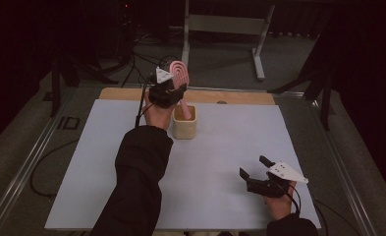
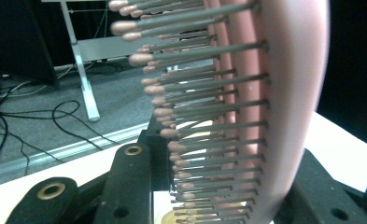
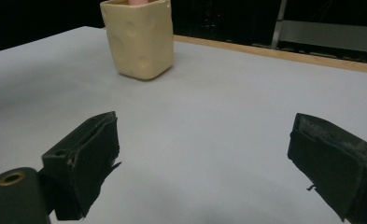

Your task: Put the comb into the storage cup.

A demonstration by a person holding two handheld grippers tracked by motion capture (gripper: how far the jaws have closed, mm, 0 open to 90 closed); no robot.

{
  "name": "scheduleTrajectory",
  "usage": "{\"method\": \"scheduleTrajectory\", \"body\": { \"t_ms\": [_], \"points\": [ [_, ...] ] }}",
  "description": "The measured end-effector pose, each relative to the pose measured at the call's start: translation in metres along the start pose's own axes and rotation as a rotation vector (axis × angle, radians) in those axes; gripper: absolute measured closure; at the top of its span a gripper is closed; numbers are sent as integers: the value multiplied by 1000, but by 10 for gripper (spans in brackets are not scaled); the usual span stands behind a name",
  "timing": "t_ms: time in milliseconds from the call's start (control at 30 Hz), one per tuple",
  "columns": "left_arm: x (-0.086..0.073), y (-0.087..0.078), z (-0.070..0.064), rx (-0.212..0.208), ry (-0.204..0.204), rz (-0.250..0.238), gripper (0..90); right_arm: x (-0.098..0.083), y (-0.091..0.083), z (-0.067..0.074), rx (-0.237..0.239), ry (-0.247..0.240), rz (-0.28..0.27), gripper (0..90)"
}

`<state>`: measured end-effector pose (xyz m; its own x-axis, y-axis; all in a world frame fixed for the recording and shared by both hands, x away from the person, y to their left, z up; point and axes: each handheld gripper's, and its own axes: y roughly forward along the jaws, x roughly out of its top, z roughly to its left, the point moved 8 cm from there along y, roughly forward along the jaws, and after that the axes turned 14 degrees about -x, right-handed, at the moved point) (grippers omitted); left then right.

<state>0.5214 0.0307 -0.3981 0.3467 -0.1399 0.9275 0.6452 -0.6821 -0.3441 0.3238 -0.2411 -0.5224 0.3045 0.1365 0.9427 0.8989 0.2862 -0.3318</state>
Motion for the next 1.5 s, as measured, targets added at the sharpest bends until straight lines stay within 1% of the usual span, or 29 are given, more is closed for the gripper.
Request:
{"method": "scheduleTrajectory", "body": {
  "t_ms": [400, 633, 767, 1033, 1133, 1367, 1500],
  "points": [
    [-7, 8, -2, -4, 2, 12, 640, 0, 0, -1, 0, 3, -2, 85],
    [-11, 10, -3, -7, -1, 22, 640, 0, 0, -1, 0, 4, -2, 86],
    [-14, 12, -4, -3, -2, 30, 640, 0, 0, -1, 0, 4, -1, 85],
    [-20, 14, -7, -10, -4, 39, 640, 0, 0, -1, -1, 2, 1, 85],
    [-22, 16, -10, -15, -11, 33, 640, 0, 0, -1, -1, 1, 0, 86],
    [-30, 16, -9, -16, -30, 35, 640, 0, 0, -1, 0, 1, 1, 86],
    [-31, 15, -9, -18, -38, 30, 639, 0, 0, 0, 0, -1, 0, 86]
  ]
}}
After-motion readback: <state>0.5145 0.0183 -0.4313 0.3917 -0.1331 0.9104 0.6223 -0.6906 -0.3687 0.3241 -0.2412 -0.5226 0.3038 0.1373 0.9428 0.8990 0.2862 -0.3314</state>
